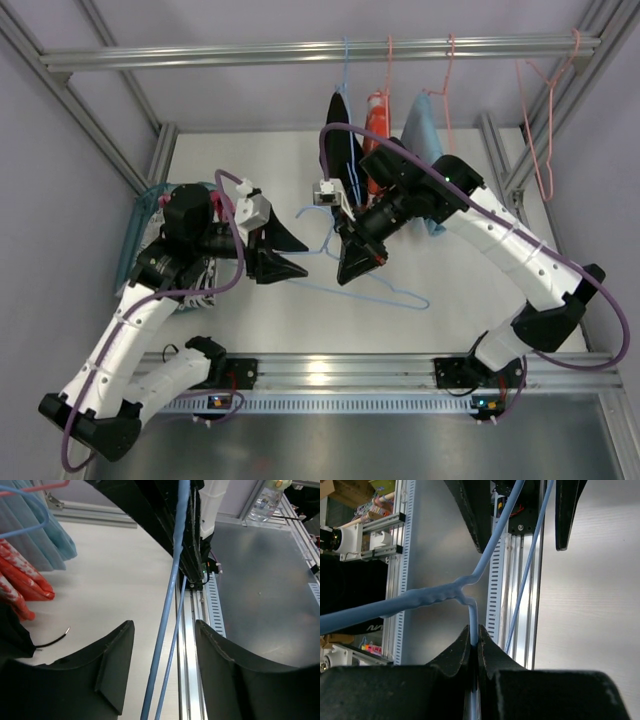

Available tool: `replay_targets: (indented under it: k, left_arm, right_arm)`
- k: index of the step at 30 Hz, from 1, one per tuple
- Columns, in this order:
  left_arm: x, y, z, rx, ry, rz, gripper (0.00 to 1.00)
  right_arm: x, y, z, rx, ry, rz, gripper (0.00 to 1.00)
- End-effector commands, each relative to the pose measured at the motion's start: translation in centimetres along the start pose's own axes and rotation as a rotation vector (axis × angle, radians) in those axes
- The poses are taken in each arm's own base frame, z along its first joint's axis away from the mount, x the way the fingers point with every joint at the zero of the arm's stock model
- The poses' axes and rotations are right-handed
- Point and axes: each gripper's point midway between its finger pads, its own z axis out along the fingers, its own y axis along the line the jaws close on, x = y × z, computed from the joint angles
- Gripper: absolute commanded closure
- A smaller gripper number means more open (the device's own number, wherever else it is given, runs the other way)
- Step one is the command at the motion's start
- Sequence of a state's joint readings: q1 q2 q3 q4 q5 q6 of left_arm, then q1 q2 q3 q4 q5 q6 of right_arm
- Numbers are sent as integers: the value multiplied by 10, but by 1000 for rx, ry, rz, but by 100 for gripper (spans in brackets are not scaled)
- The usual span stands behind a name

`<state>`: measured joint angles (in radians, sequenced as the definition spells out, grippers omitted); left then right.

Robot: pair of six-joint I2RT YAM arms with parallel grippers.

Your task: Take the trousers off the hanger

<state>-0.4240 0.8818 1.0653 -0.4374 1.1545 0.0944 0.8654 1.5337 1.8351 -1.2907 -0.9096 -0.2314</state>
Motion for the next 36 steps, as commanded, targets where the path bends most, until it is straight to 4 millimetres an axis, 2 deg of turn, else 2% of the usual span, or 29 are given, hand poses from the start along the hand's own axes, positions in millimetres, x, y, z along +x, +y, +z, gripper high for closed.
replay_targets:
  k: [1,2,4,5,6,7,8,10,11,12,14,17,18,19,23,24,27,28,36]
  left_arm:
    - [3,7,-1,-47,31,89,46]
    - [0,8,-2,-57,28,102,50]
    - [-2,10,-3,-68,28,117,65]
    - [-2,10,-3,-71,28,115,83]
    - [-3,10,-3,-77,28,115,90]
    - [-2,13,-4,-97,30,112,95]
    - [-2,14,-5,-106,31,110,100]
    - [-1,14,-6,-120,31,104,100]
    - [-1,13,-6,-126,31,100,100]
    - [-1,13,-7,-130,29,88,100]
    - [-1,13,-7,-133,28,72,100]
    - [0,14,-7,-147,27,41,100]
    - [-1,14,-7,-150,25,25,100]
    - [-1,15,-7,-153,26,13,100]
    - [-8,17,-3,-153,-11,-51,100]
    - [-9,17,-2,-157,-31,-126,100]
    - [-23,25,0,-169,-102,-210,100]
    - [-33,29,0,-173,-136,-194,100]
    - [-59,39,-4,-189,-247,-293,100]
  right_arm:
    - [-9,18,-1,-45,-20,-55,100]
    - [-8,19,0,-46,-15,-56,100]
    - [-7,17,0,-33,-12,-63,100]
    - [-5,16,0,-24,-10,-63,100]
    - [-5,14,0,-14,-9,-65,100]
    - [-5,11,-2,15,-13,-75,96]
    - [-5,10,-3,30,-14,-72,88]
    - [-3,7,-6,68,-26,-78,77]
    - [-2,1,-9,105,-29,-73,57]
    - [1,-2,-10,123,-30,-68,47]
    - [4,-7,-24,181,-58,-66,34]
    - [16,-12,-43,250,-93,-47,31]
    - [23,-14,-44,260,-88,-36,30]
    - [27,-7,-50,276,-107,-54,25]
    - [40,-11,-65,342,-151,-33,16]
    - [43,-12,-66,351,-159,-34,14]
    - [46,-13,-70,369,-171,-45,10]
    - [47,-13,-70,373,-174,-46,9]
    - [52,-16,-68,384,-189,-62,6]
